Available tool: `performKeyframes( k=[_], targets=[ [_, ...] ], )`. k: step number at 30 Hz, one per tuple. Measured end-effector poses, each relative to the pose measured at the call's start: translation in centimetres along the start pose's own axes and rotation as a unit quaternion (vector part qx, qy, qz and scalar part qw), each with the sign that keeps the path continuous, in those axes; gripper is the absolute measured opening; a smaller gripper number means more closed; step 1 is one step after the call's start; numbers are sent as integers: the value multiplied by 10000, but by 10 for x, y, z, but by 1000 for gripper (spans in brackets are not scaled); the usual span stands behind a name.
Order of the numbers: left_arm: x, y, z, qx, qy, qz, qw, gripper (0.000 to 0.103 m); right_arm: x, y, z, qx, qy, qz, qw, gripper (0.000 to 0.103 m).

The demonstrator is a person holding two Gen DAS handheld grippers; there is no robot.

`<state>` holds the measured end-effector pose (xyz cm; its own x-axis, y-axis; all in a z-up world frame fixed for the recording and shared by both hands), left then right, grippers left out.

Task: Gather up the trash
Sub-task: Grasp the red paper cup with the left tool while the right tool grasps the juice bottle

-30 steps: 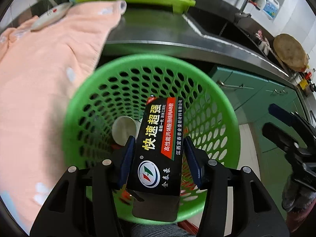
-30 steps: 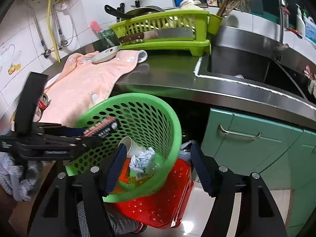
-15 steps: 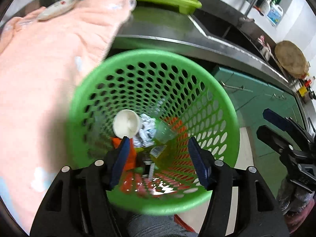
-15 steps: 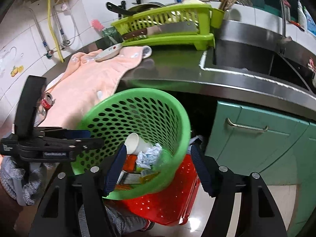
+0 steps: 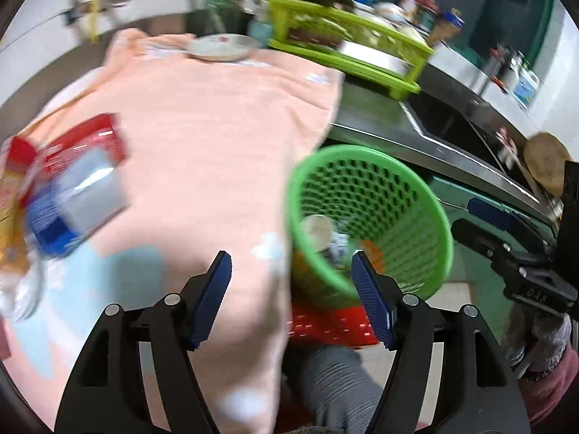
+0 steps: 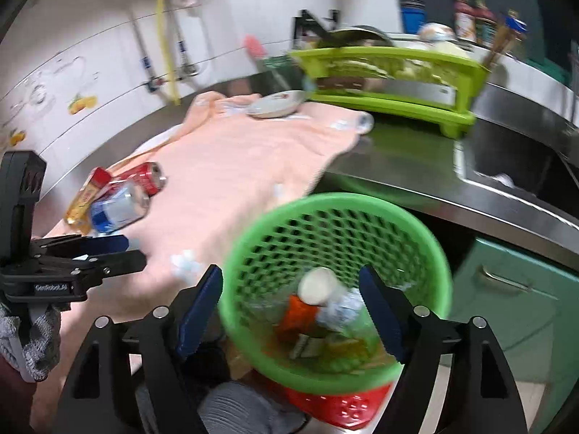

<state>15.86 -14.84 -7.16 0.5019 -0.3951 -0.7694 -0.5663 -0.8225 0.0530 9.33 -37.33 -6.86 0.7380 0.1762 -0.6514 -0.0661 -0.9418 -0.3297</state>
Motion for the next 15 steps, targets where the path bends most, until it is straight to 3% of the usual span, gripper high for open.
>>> performKeyframes(
  k=[9,15],
  targets=[
    [-78,-89,53,-867,284,-803,9926,68,27,-102,0,-632,-187,-694,9954,79],
    [-122,-147,90,-1722,278,-1490,9733,71,46,-156,6,-960,-379,-1053,9891,79]
  ],
)
Point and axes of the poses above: each gripper's, at about its wrist camera, not at the fingertips, and x roughly the way its jaws point, y to its right, z to its underside, the point moved 2 cm from there along x, roughly the way its jaws point, and after that the axes turned 12 degrees about x, right-handed, at the moved point
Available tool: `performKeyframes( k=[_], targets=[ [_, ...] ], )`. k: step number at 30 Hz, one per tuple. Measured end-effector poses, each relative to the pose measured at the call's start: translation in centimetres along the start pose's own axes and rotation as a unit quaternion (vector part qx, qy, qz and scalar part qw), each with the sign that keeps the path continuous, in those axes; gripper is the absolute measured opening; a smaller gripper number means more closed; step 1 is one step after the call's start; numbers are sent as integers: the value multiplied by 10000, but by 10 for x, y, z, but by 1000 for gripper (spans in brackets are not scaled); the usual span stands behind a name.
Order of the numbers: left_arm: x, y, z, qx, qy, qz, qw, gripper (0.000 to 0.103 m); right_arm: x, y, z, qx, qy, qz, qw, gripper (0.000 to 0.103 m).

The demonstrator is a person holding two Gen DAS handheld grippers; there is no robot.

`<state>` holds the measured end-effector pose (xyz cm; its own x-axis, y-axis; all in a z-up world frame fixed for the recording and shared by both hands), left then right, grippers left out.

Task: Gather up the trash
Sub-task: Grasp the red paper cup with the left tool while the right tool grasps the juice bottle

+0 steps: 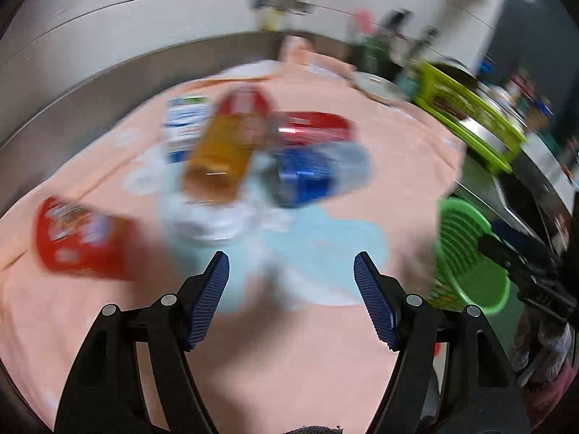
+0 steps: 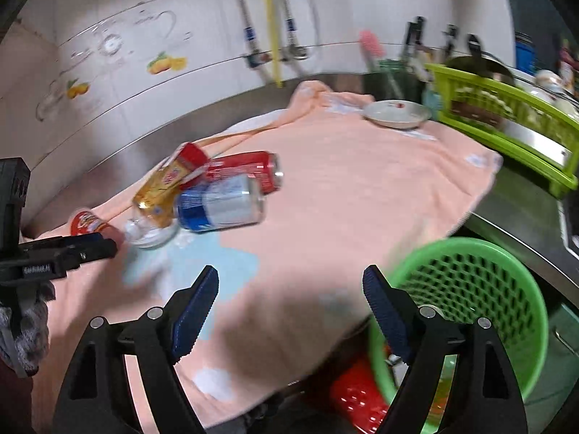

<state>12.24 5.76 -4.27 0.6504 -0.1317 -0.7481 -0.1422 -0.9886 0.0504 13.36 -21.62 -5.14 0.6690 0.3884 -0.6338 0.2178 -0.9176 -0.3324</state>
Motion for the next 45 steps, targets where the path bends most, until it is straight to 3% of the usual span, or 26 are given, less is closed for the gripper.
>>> performKeyframes(
  k=[4,6,8,13,20,27,30,33,35,40,45],
  targets=[
    [-9,-53,9,-1053,-210,-488,9930,76,15,-24,-1,-158,-100,-231,9996,79],
    [-12,-82,18,-1789,-318,-609,9815,77,20,-33,-3,-204,-142,-365,9990,79],
    [-14,-111,29,-2543,-350,-746,9636,77,25,-42,-3,-275,-172,-469,9984,79],
    [-11,-147,45,-3625,-355,-900,9270,79,30,-52,-1,-380,-219,-721,9964,79],
    [6,-169,44,-4343,-418,-1108,8930,80,42,-42,4,-298,-326,-871,9952,80],
    [25,-179,36,-4692,-495,-1187,8737,81,49,-27,4,-150,-364,-881,9953,80],
    [35,-184,34,-4825,-548,-1240,8653,85,51,-24,3,-130,-375,-867,9954,80],
    [42,-185,30,-4819,-613,-1315,8641,87,52,-26,2,-172,-389,-835,9956,80],
    [45,-185,25,-4695,-649,-1385,8696,87,52,-31,0,-214,-400,-848,9954,80],
    [49,-185,17,-4315,-673,-1497,8871,83,56,-47,-10,-230,-441,-927,9945,80],
    [49,-185,14,-3899,-594,-1323,9094,76,65,-73,-26,-190,-545,-1058,9927,80]
  ],
)
Point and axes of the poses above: each gripper's, at about its wrist camera, not at the fingertips, and x roughly the way its jaws point, y to its right, z to its underside, the point moved 2 cm from there along x, roughly the way its jaws point, and after that the axes turned 12 degrees about x, right-handed, at the moved point
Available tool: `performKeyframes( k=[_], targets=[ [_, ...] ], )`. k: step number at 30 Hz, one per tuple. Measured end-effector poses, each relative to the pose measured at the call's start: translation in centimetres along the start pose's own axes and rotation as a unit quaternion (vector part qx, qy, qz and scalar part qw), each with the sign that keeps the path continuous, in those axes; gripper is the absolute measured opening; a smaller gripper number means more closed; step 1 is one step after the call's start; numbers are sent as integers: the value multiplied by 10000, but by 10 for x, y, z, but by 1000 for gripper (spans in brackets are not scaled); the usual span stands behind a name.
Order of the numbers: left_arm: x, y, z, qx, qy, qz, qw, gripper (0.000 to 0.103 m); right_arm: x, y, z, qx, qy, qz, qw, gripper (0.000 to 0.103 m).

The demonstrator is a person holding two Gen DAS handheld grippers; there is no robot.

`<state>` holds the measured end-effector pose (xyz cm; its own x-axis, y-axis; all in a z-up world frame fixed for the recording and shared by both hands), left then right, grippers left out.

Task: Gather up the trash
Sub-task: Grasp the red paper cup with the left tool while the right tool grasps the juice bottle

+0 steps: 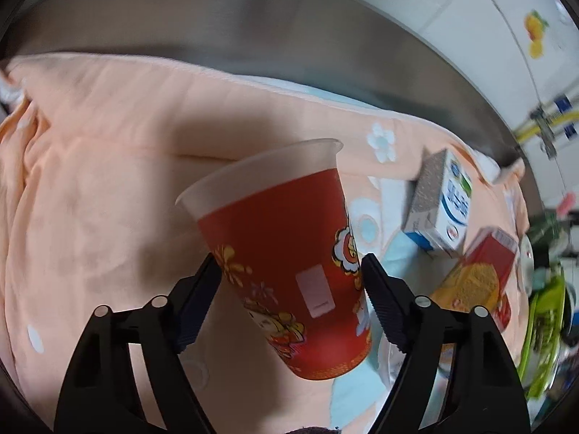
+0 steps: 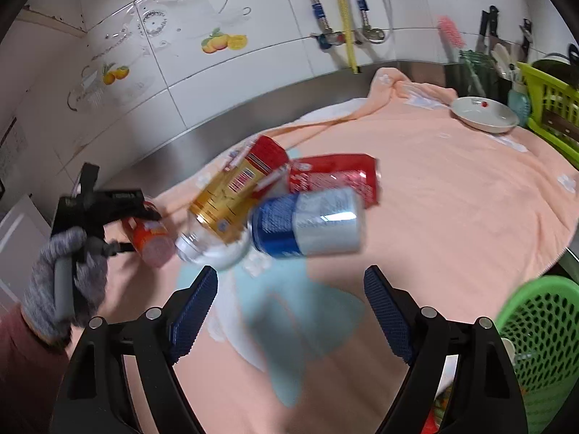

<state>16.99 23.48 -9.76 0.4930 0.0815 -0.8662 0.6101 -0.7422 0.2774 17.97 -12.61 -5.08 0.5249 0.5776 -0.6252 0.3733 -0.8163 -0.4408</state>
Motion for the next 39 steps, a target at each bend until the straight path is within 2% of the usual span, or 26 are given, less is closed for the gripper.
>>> performKeyframes(
  k=[6,11,14,22,28,33,39],
  targets=[
    [-5,-3,3,402,35,282,9988,73,30,-31,-32,380,-262,-312,9984,80],
    [-9,-10,5,638,18,548,9965,72,61,-60,-57,643,-372,-379,9965,80],
    [-11,-15,7,783,43,583,9952,72,83,-71,-64,773,-504,-378,9950,80],
    [-16,-22,13,1102,47,762,9910,72,138,-85,-77,1222,-787,13,9894,80],
    [-14,-18,14,1276,60,844,9882,72,167,-87,-79,1281,-980,482,9857,80],
    [-14,-19,15,1315,52,901,9872,72,182,-83,-77,1388,-1136,699,9813,80],
    [-14,-18,15,1396,64,948,9856,72,193,-79,-76,1318,-1187,963,9794,70]
  ],
)
Point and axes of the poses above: each gripper's, at about its wrist camera, not at the fingertips, and x roughly the way its jaws point, y to its right, z to its underside, the point moved 2 cm from there along x, roughly the way its jaws point, and after that the axes turned 12 degrees about x, right-handed, at the moved point
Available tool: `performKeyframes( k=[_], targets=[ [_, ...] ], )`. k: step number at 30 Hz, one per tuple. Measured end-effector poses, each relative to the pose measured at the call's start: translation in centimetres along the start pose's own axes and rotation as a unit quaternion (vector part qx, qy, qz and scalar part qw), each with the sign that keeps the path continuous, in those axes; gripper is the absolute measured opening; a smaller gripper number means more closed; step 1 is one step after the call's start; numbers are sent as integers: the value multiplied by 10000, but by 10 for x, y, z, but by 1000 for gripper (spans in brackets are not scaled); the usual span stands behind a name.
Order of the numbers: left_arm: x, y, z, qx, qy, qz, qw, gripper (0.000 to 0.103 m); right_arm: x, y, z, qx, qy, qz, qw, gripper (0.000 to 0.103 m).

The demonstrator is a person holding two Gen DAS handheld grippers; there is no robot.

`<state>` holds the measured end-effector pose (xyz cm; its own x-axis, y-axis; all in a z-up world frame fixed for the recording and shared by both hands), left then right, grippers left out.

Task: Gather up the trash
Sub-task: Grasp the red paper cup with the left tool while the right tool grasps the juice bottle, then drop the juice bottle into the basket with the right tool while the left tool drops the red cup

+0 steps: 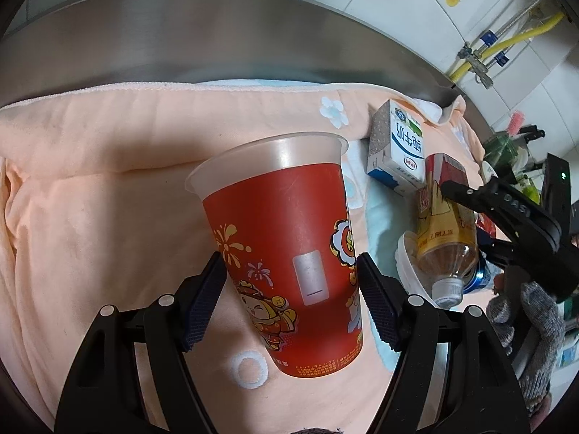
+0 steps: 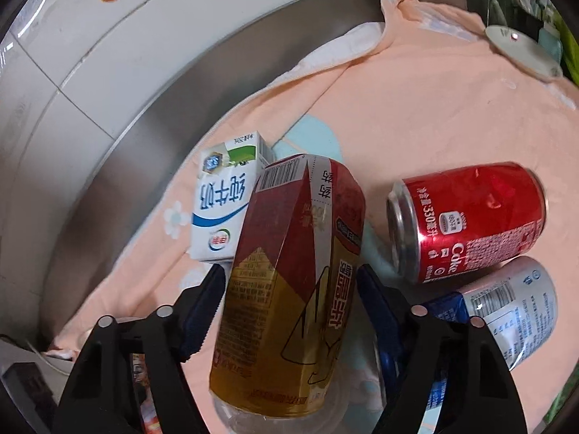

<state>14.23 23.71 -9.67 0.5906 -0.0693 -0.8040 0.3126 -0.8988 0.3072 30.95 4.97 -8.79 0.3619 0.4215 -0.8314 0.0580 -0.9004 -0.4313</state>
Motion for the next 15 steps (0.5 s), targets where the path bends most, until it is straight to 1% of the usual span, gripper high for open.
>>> performKeyframes(
  k=[4,8,15],
  targets=[
    [-1,-1,0,20,14,25,10000,72,-2,-4,2,-134,51,59,9999,69],
    [-5,-3,1,33,51,60,10000,72,-10,-12,14,-419,209,-41,9989,69],
    [-17,-3,2,116,170,81,9998,72,-26,-15,27,-496,276,-641,9963,68]
  ],
)
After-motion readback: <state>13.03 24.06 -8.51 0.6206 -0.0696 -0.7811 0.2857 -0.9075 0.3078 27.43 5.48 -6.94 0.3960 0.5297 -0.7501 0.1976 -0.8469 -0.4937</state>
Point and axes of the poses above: each gripper's, at about its wrist camera, not at the fingertips, and x roughly the way its jaws point, y to its right, z to its underside, the point moved 2 cm from there along x, roughly the way its jaws point, and after that the axes turned 12 degrees about x, right-handed, at the moved point
